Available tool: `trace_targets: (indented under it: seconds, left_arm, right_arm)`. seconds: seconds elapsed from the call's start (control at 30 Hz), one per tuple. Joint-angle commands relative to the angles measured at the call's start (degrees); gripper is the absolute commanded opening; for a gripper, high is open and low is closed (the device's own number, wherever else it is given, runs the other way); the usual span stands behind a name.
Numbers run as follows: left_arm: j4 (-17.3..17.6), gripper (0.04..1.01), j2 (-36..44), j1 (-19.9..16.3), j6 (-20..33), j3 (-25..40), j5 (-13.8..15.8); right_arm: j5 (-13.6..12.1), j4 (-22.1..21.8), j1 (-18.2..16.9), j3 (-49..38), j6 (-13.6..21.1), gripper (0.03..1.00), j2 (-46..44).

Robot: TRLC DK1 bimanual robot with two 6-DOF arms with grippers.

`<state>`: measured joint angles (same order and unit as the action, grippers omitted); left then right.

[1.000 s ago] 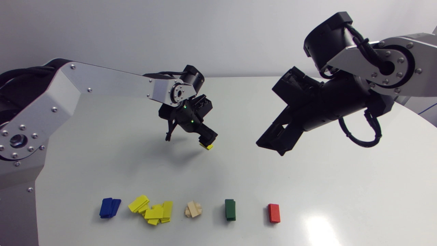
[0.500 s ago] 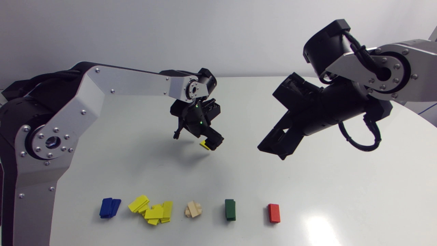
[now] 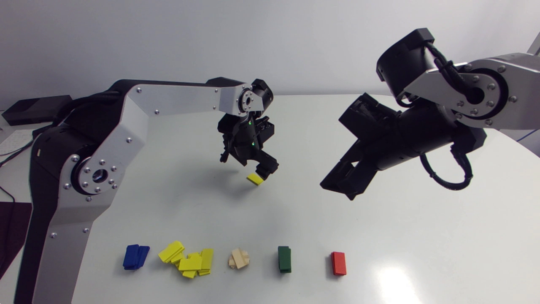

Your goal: Take domino bricks one by one from the mixed stack on the table and place each onto the existing stack of the same color.

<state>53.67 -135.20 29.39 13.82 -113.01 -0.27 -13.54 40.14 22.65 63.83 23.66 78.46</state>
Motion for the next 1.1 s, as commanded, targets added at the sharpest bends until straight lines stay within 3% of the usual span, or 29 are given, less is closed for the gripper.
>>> trace_targets:
  seconds: [0.0, 1.07]
  left_arm:
    - [1.4, 0.969, -2.6, 0.3, -2.1, -2.1, -0.7]
    - [4.3, 0.956, -6.6, 0.5, -3.5, -5.5, -1.1]
  right_arm:
    - [-0.3, -0.2, -0.5, -1.3, 1.1, 0.964, -1.0]
    - [-0.3, -0.3, -0.8, -1.4, 1.5, 0.964, -0.7]
